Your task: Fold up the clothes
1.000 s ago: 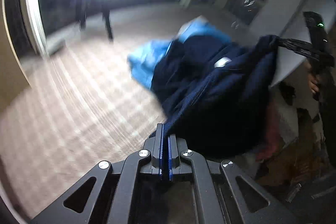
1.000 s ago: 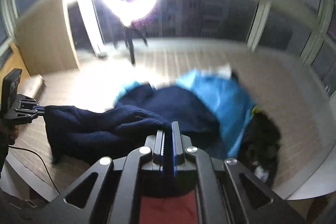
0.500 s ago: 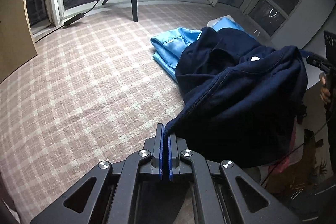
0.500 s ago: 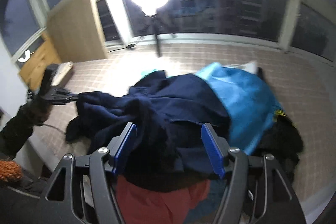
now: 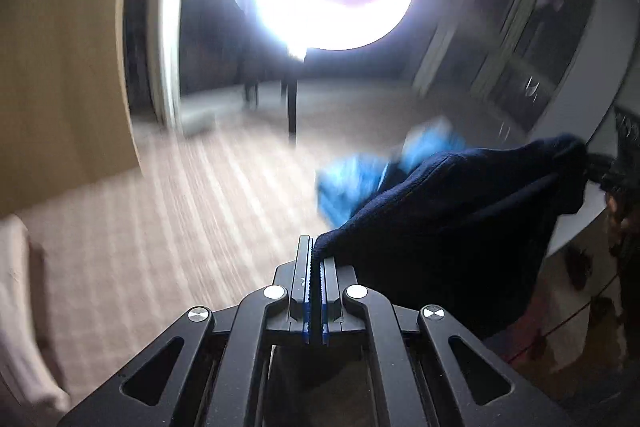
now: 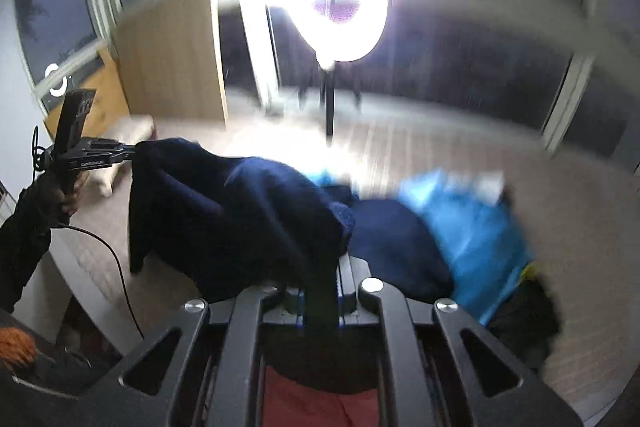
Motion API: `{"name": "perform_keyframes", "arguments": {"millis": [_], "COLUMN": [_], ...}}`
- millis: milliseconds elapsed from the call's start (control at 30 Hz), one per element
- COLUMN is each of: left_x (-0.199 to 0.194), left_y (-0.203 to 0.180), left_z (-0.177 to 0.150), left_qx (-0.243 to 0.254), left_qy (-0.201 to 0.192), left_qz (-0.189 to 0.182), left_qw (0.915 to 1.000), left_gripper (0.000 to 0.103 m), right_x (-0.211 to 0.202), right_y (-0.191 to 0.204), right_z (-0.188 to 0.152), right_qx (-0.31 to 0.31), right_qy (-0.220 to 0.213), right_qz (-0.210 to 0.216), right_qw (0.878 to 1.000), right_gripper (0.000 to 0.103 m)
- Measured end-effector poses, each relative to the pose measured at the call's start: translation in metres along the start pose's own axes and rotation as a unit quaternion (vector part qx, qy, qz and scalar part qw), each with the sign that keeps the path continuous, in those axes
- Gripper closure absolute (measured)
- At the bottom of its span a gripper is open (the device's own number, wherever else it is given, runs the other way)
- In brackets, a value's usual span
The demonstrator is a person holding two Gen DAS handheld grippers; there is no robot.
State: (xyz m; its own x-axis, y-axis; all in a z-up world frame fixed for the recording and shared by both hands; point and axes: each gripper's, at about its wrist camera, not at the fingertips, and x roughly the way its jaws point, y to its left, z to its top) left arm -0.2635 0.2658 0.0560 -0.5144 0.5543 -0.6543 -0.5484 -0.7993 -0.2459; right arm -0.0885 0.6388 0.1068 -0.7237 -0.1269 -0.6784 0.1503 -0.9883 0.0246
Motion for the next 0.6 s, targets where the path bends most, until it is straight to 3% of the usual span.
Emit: {"name": "perform_keyframes", "arguments": {"millis": [167, 300, 400, 600], "left_x": [-0.157, -0.272, -0.355, -0.475], "left_y": [-0.004, -0.006, -0.015, -0.025], "left_z": [0.059, 0.087, 0.094, 0.094], "left_qx": [0.045, 0.07, 0.093, 0.111], "left_qy": [-0.145, -0.221, -0.272, -0.34], "left_qz": [-0.016, 0.015, 0.051, 0.09], "left_qw": [0.9882, 0.9726, 0.9563, 0.9296], "left_gripper": [0.101, 0.101, 0.101, 0.101], "right_x": [-0.112, -0.197, -0.239, -0.294], "right_y": [0.077, 0.138, 0.176, 0.243], "right_z": [0.086, 0.146, 0.172, 0.195], "right_qx": [-0.051, -0.067, -0.073, -0.088], "right_qy": [-0.117, -0.196, -0.233, -0.284], "right_qz": [-0.067, -0.086, -0.104, -0.116], "right_qw": [0.99, 0.974, 0.964, 0.948], "right_gripper": [0.093, 0.093, 0.093, 0.093]}}
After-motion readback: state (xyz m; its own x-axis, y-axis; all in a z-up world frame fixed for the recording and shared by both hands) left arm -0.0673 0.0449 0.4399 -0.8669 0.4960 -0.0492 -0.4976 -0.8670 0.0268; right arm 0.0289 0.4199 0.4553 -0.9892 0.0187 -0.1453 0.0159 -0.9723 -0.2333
